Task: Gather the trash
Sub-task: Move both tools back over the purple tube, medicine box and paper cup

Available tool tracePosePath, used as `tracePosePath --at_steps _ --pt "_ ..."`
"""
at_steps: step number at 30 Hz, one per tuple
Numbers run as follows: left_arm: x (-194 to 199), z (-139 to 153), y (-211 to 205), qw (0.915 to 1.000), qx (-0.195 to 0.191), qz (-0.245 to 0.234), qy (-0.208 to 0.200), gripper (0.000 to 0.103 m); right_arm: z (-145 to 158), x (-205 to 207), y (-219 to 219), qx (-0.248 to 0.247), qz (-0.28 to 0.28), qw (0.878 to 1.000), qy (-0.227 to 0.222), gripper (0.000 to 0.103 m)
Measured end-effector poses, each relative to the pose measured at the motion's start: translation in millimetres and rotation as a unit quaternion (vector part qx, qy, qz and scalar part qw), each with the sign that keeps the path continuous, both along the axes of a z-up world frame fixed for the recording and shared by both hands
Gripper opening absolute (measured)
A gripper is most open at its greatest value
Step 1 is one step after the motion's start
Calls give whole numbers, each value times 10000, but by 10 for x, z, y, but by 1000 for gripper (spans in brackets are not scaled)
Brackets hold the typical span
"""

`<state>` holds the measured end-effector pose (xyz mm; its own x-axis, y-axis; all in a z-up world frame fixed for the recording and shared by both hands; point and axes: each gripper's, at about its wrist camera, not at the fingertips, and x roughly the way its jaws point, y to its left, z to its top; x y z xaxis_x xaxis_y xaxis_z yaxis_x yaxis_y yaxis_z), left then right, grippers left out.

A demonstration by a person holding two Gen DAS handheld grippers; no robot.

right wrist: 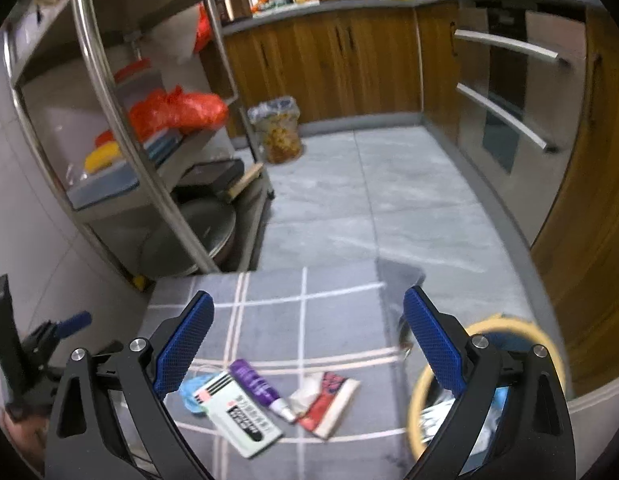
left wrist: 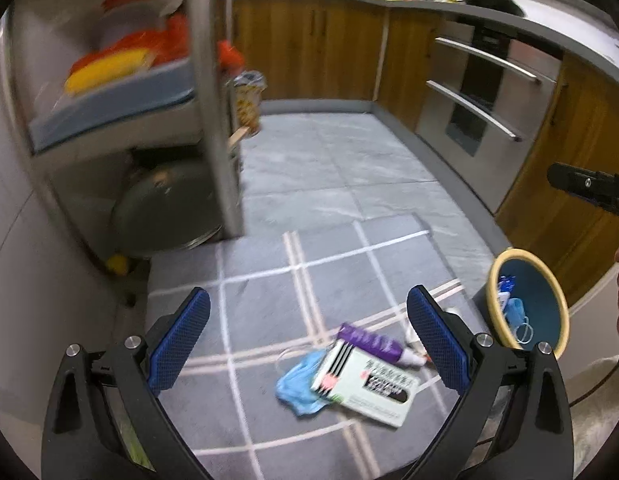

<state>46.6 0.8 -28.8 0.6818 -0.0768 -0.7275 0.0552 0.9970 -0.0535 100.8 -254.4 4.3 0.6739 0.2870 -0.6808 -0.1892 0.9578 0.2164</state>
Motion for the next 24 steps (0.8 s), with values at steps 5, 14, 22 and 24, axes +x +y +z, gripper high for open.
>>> tracePosePath --at_steps 5,14,22,24 --pt "-6 -149 223 9996 -124 209 143 97 -445 56 258 -346 11 9979 556 95" --pt "69 -172 259 9996 -117 233 121 97 -1226 420 254 -749 -638 9778 1851 95" --pt "132 -276 191 9995 46 140 264 97 -1713 540 311 -677 -784 9585 2658 95" --pt "140 -275 196 9995 5 150 264 97 -1794 541 337 -692 -733 9554 2776 95"
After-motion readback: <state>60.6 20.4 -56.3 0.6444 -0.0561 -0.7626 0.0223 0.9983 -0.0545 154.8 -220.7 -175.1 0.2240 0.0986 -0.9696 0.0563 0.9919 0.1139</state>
